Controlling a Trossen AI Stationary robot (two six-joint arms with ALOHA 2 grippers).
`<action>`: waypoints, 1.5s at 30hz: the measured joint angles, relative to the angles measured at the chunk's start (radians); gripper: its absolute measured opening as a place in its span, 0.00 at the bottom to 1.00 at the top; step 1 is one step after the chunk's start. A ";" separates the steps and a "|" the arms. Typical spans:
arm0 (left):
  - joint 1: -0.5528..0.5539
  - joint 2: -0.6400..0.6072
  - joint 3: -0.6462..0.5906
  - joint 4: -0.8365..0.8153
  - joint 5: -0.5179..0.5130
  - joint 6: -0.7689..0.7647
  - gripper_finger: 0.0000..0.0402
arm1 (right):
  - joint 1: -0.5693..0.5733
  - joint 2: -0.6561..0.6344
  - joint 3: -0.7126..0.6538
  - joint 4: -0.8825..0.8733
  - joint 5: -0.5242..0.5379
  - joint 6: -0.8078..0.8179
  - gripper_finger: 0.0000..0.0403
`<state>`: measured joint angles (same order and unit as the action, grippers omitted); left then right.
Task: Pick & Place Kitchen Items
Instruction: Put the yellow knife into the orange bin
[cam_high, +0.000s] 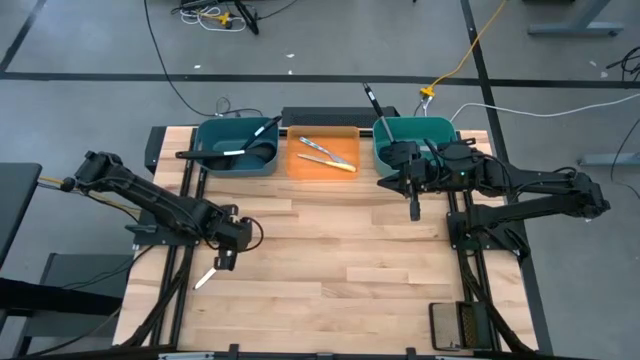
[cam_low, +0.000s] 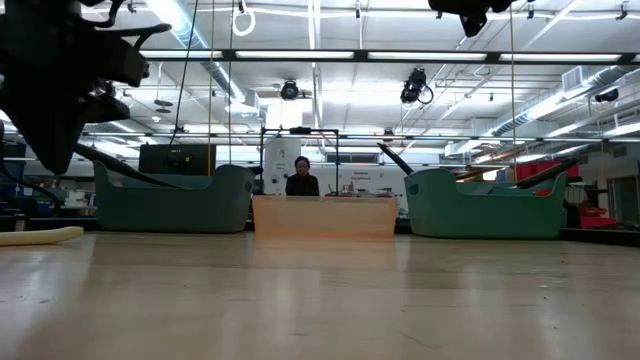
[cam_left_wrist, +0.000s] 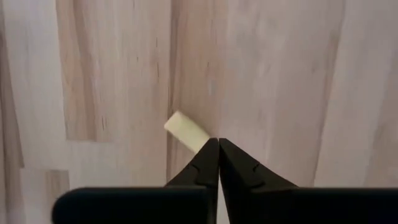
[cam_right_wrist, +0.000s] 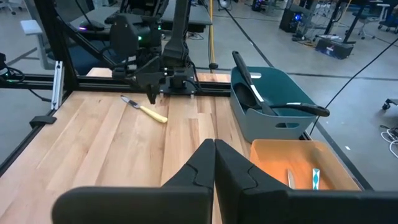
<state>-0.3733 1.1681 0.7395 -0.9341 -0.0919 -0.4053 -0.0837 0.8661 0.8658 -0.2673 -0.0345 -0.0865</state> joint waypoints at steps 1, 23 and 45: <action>0.000 0.000 -0.006 -0.003 0.003 0.000 0.05 | 0.000 0.000 0.000 -0.002 0.000 0.000 0.02; 0.000 0.000 -0.071 -0.009 0.018 -0.171 0.55 | 0.000 0.000 0.000 -0.019 0.054 0.019 0.02; 0.000 0.004 -0.228 0.197 0.033 -0.472 0.61 | 0.000 0.000 0.000 -0.018 0.053 0.019 0.02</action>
<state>-0.3733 1.1717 0.5117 -0.7370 -0.0591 -0.8773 -0.0841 0.8661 0.8658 -0.2852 0.0189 -0.0677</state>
